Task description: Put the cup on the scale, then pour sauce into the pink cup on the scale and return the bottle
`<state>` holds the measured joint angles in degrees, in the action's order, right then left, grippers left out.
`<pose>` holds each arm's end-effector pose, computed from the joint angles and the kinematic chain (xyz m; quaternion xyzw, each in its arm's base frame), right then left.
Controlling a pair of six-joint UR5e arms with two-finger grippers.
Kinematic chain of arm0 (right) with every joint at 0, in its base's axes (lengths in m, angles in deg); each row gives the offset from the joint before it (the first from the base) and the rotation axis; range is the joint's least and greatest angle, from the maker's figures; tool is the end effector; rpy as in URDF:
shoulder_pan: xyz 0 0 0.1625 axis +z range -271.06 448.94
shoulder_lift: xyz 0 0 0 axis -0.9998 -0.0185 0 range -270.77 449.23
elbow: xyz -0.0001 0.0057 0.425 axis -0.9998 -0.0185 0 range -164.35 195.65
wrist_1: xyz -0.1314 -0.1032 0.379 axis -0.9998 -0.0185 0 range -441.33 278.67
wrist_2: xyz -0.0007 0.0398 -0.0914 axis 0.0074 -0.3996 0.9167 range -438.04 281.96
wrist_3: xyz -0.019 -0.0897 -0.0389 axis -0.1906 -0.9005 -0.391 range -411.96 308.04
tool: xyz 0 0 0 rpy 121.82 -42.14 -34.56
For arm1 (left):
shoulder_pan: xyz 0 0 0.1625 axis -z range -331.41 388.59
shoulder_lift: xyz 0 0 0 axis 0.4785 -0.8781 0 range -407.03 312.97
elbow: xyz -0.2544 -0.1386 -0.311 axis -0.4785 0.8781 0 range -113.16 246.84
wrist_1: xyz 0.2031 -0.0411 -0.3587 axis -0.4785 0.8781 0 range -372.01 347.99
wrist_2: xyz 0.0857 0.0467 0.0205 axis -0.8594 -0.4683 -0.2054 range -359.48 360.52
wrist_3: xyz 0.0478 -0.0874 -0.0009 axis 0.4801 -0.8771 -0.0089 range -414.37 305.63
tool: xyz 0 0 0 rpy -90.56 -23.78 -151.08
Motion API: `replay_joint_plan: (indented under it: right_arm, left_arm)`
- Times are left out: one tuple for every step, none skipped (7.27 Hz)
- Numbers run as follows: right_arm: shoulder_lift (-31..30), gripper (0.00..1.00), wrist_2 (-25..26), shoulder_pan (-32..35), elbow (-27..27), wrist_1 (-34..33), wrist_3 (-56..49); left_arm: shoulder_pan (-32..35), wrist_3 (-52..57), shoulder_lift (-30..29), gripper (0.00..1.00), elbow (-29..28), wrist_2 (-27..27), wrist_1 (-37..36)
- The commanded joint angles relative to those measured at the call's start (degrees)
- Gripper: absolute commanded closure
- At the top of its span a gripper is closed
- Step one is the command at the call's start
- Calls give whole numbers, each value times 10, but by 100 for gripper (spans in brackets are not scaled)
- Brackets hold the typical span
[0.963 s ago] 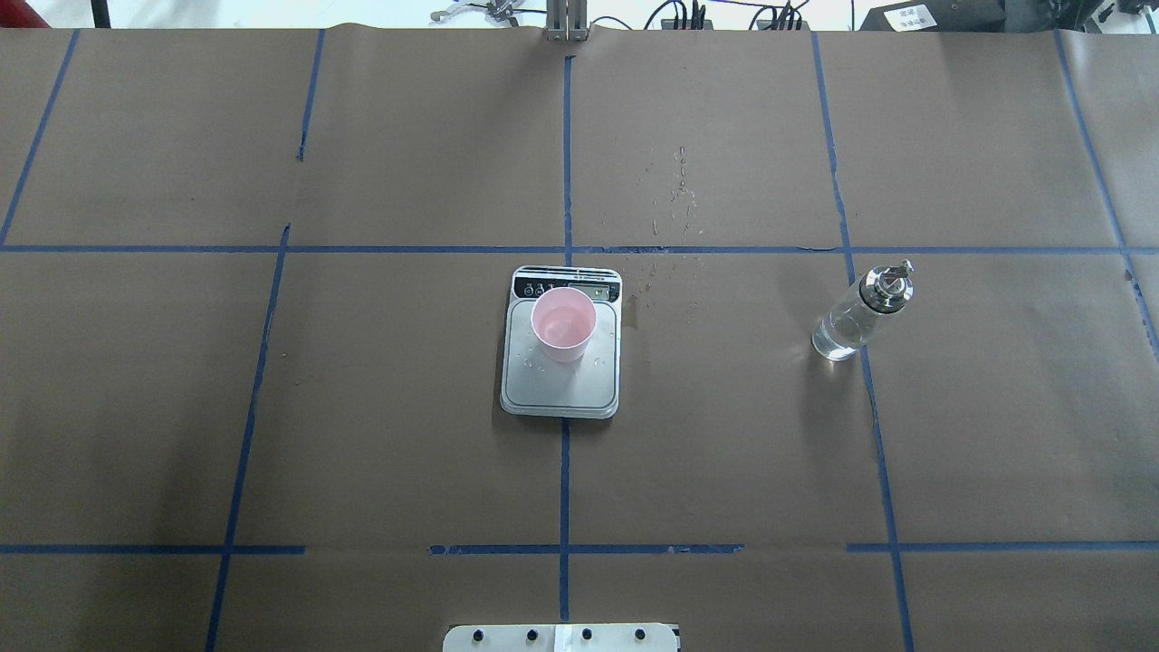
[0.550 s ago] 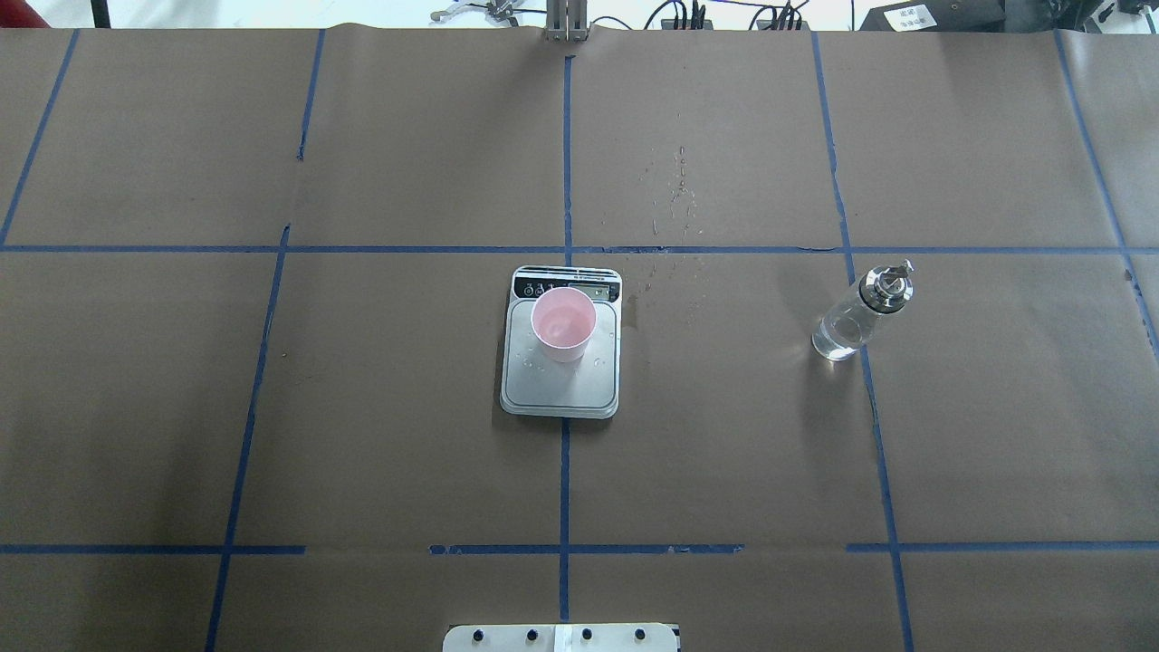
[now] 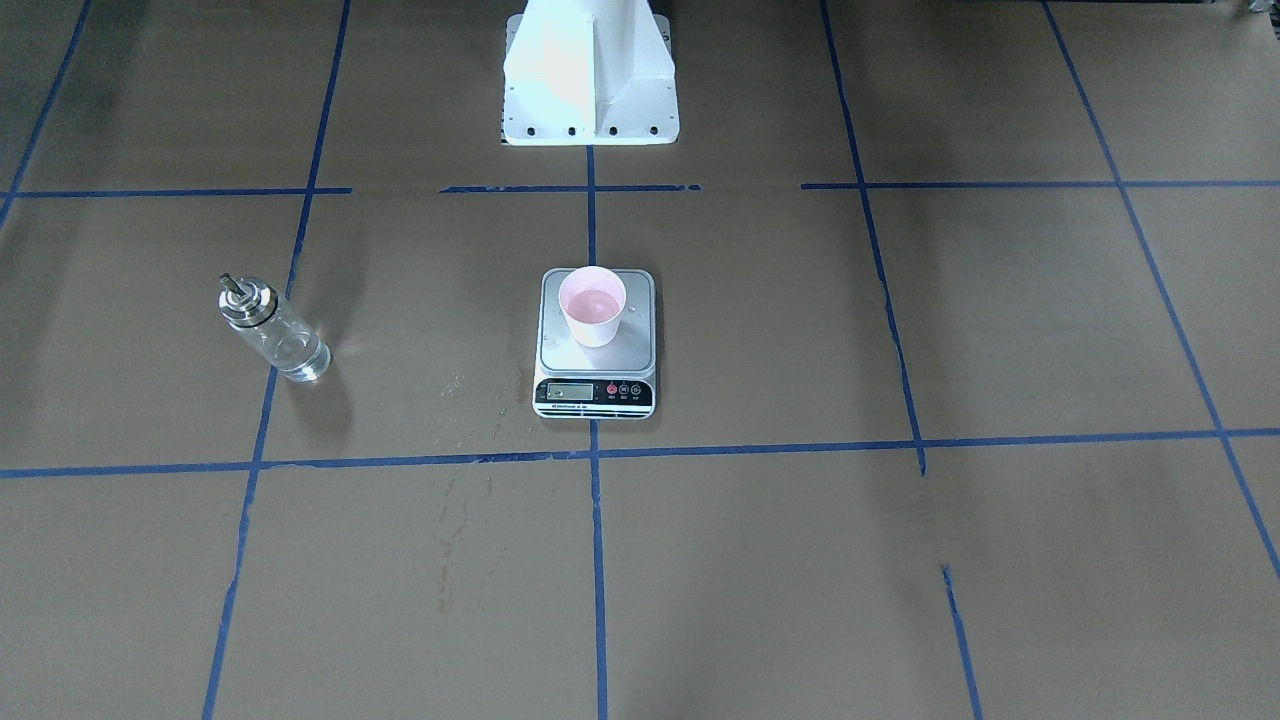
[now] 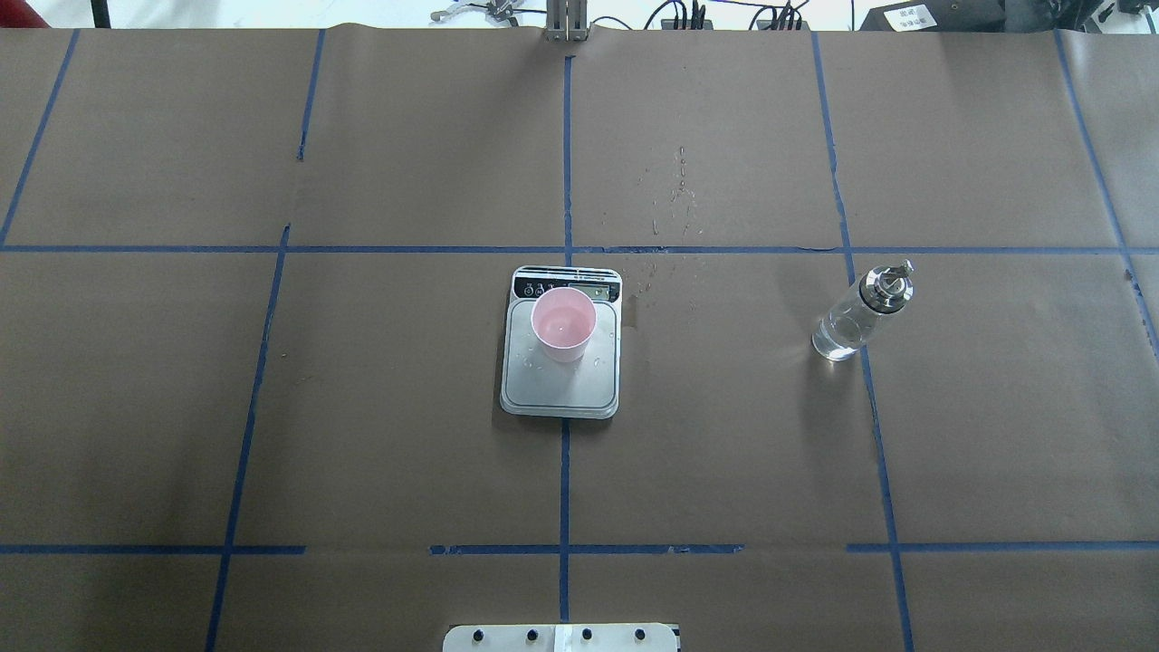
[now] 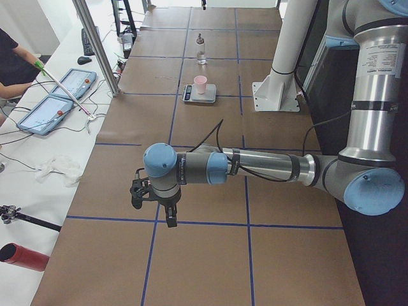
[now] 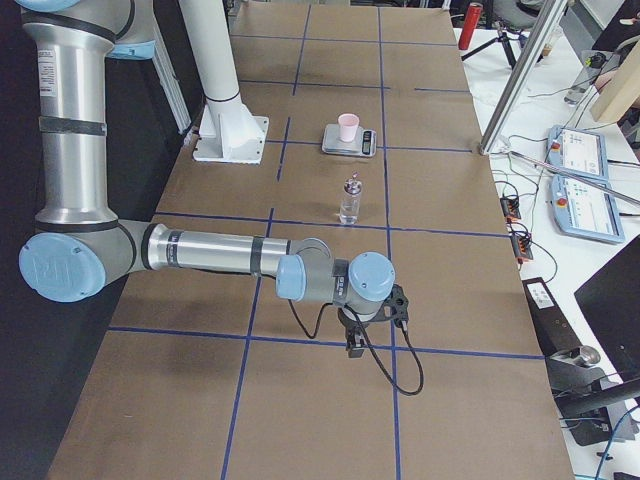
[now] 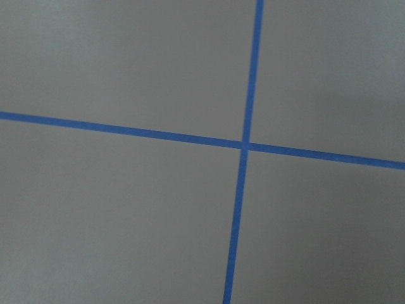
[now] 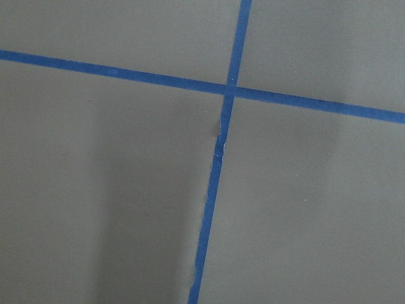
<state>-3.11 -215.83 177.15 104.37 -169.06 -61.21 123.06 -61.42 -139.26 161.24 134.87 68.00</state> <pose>0.0447 -0.4737 0.6812 0.0155 -0.4049 -0.0831 0.9104 -0.1025 -0.4950 0.6188 -0.0356 0.3766 -0.1039 0.9199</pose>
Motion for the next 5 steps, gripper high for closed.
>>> replay_joint_plan:
  right_arm:
    - [4,0,0,0,0,11,0]
    - [5,0,0,0,0,11,-1]
    - [9,0,3,0,1,11,-2]
    - [14,0,10,-1,21,9,2]
    - [29,0,39,-3,25,5,4]
  left_arm:
    - [7,44,-5,0,9,-36,-27]
    - [6,92,-5,0,7,-40,-25]
    - [4,126,-5,0,0,-41,-16]
    - [-4,122,-5,0,-14,-40,10]
    - [-20,121,-5,0,-31,-37,26]
